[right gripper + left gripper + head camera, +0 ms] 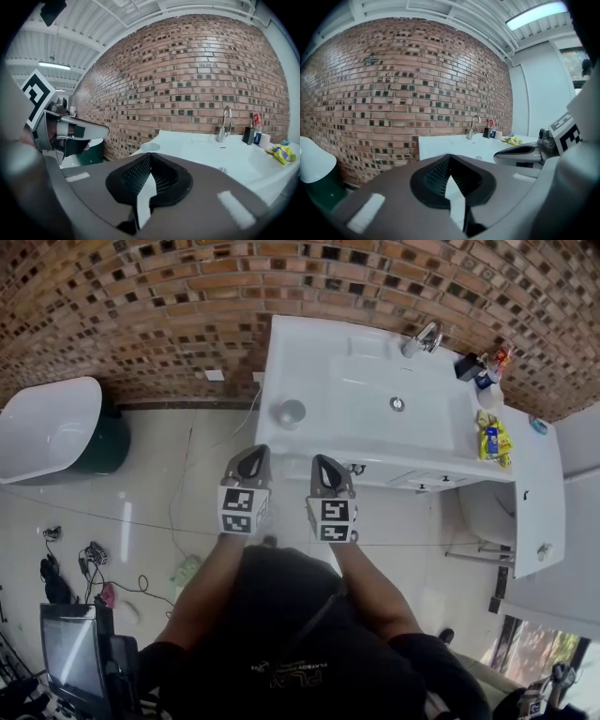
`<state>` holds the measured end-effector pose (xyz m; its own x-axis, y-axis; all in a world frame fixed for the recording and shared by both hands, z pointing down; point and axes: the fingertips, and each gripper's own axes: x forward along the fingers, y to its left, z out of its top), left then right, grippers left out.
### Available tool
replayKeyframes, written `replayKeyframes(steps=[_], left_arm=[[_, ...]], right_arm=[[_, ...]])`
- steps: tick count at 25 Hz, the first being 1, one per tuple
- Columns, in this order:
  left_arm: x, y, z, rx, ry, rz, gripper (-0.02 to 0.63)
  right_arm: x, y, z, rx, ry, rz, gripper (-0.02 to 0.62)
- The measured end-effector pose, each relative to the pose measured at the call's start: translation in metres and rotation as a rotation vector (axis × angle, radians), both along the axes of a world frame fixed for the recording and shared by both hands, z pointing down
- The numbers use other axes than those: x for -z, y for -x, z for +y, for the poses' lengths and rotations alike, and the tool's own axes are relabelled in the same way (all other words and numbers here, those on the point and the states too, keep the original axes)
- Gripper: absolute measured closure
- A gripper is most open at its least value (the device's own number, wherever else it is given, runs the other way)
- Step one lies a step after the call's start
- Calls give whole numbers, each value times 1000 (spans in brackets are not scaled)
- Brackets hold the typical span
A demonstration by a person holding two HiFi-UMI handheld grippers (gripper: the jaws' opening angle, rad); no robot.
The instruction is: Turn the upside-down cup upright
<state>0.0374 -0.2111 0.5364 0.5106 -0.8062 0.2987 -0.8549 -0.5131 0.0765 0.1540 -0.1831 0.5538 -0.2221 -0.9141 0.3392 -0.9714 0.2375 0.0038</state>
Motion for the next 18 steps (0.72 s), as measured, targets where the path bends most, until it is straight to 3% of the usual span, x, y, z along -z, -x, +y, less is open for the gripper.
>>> replayKeyframes(steps=[11, 18], left_arm=[[15, 1, 77, 31, -13, -3, 607], [12, 3, 119, 18, 15, 4, 607]], right_arm=[[20, -7, 72, 6, -43, -49, 583], [20, -11, 112, -43, -50, -34, 583]])
